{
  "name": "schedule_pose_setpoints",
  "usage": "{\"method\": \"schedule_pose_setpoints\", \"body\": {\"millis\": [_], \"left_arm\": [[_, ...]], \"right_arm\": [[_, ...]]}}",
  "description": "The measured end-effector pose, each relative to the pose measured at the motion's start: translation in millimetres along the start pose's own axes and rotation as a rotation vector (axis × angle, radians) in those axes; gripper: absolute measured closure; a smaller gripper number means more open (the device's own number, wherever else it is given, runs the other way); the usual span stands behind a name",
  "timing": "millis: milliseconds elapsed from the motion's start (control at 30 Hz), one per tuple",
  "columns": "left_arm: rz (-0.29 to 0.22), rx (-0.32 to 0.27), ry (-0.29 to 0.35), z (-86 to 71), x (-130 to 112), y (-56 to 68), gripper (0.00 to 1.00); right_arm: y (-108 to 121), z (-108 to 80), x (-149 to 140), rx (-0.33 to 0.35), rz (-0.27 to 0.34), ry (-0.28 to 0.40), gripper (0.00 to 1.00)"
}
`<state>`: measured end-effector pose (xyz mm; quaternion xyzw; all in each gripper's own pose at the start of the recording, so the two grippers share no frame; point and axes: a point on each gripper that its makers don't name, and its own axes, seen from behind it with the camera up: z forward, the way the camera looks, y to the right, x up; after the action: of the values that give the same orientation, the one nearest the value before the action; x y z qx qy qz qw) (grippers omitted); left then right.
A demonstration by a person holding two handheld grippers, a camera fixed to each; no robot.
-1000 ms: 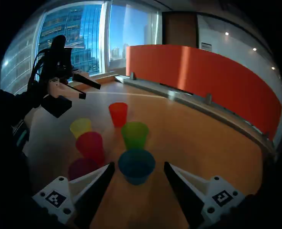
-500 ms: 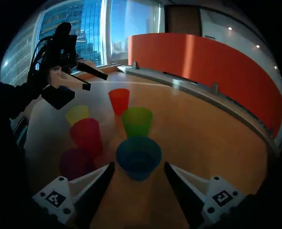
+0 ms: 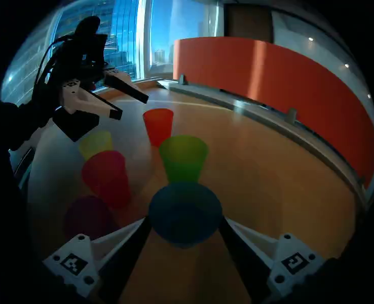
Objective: Pour water
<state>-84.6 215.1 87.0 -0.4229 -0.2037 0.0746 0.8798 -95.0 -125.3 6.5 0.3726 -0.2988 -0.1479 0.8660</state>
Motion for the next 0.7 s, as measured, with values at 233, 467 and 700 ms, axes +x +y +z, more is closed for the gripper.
{"method": "schedule_pose_setpoints", "body": {"millis": [233, 467, 700], "left_arm": [[0.0, -0.009, -0.013, 5.4, -2, 2.4, 0.01], [0.015, -0.012, -0.029, 8.4, -5, 5.6, 0.01], [0.014, -0.018, -0.042, 12.0, -7, 8.0, 0.01]], "right_arm": [[-1, 9.1, 3, 0.006, 0.011, 0.009, 0.01], [-3, 10.6, 5, 0.013, 0.023, 0.022, 0.1], [2, 4.6, 10, 0.0, 0.021, 0.04, 0.1]]}}
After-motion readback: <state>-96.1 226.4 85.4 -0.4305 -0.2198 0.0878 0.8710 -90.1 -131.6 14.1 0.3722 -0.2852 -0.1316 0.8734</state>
